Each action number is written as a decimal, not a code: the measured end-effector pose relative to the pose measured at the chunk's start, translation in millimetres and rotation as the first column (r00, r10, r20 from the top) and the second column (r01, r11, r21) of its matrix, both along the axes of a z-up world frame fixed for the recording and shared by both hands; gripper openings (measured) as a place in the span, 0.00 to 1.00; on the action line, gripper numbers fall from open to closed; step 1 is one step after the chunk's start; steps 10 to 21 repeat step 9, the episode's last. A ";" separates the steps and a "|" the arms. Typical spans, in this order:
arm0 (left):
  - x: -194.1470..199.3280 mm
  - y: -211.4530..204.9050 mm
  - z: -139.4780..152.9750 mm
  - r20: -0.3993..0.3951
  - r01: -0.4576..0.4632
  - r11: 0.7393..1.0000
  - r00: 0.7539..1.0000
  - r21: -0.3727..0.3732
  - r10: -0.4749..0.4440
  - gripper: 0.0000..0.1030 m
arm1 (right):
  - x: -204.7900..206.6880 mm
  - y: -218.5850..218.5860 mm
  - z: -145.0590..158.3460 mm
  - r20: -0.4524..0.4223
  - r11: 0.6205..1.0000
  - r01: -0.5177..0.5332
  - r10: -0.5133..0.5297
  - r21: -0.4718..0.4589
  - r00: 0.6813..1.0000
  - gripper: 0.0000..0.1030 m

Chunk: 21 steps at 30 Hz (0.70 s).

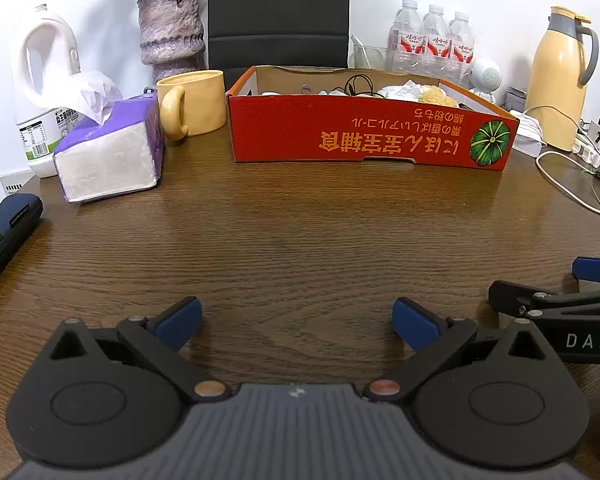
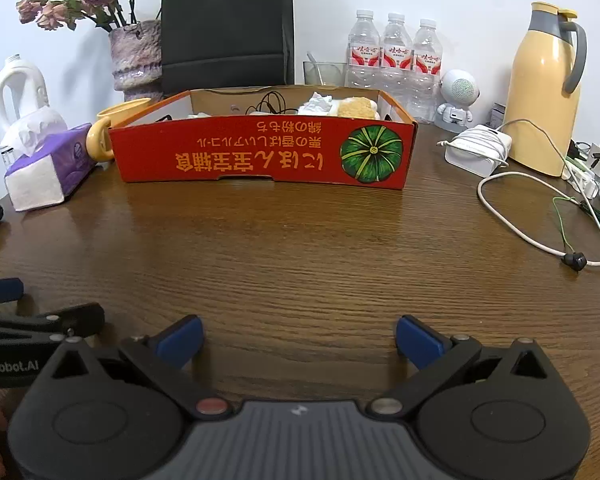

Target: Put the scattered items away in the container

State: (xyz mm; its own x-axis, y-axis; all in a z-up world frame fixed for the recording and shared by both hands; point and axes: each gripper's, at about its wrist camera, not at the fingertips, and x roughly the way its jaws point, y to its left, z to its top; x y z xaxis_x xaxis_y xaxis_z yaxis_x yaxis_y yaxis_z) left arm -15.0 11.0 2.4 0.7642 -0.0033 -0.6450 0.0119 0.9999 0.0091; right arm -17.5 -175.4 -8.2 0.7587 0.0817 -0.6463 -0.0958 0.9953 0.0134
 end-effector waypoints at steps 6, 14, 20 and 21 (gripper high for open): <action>0.8 0.1 0.0 0.000 -0.003 1.000 1.000 0.000 0.003 1.00 | -0.2 1.3 -0.3 0.000 1.000 0.005 -0.005 0.001 1.000 1.00; 0.8 0.2 0.0 0.000 -0.002 1.000 1.000 -0.001 0.002 1.00 | -0.3 1.1 -0.3 0.000 1.000 0.004 -0.004 0.000 1.000 1.00; 0.8 0.2 0.0 0.000 -0.002 1.000 1.000 -0.001 0.002 1.00 | -0.3 1.1 -0.3 0.000 1.000 0.004 -0.004 0.000 1.000 1.00; 0.8 0.2 0.0 0.000 -0.002 1.000 1.000 -0.001 0.002 1.00 | -0.3 1.1 -0.3 0.000 1.000 0.004 -0.004 0.000 1.000 1.00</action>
